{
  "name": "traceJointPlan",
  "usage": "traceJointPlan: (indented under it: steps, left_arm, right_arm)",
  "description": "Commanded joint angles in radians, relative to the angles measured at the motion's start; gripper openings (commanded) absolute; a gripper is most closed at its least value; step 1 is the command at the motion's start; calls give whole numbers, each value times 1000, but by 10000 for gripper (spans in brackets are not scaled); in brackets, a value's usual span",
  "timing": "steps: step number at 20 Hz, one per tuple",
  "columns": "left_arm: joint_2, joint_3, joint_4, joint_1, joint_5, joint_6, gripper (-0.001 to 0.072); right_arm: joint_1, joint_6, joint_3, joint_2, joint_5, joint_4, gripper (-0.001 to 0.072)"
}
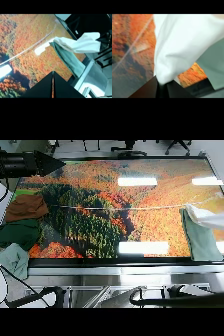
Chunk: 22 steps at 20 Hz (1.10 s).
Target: Fold the shirts.
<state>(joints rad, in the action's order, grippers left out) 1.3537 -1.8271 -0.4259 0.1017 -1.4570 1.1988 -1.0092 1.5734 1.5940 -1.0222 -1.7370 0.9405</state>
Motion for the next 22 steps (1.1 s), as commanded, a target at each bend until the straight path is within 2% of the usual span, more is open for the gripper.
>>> traceJointPlan:
  steps: [1,3,7,8,9,10,13,16,17,18,19,21,22]
  left_arm:
    - [0,0,-1,0,-15,-2,11]
    - [0,0,0,0,-14,-2,11]
    - [0,0,-1,0,-15,-2,11]
    - [0,0,-1,0,-14,-2,11]
    - [0,0,-1,0,-14,-3,12]
    - [0,0,0,0,-14,-6,11]
    - [0,0,-1,0,-14,-6,11]
    - [0,0,0,0,-6,-6,11]
    - [0,0,0,0,-2,-6,11]
    - [0,0,0,0,3,-7,11]
    - [0,0,0,0,9,-14,11]
    - [0,1,-2,0,5,-54,11]
    - [0,3,-2,0,-3,-58,11]
  right_arm:
    - [1,79,-37,45,-104,375,19]
    - [1,76,-77,60,-104,480,20]
    - [2,73,-174,80,-103,503,30]
    - [2,73,-186,79,-100,505,133]
    - [2,73,-190,78,-88,508,309]
    - [2,73,-190,74,-74,507,398]
    - [2,74,-190,72,-45,470,397]
    - [2,73,-190,72,10,288,382]
    - [3,72,-190,74,45,192,348]
    - [3,67,-190,77,85,84,227]
    - [4,36,-190,82,122,-41,64]
    - [44,-31,-194,109,184,-227,39]
    - [95,-59,-200,135,201,-233,20]
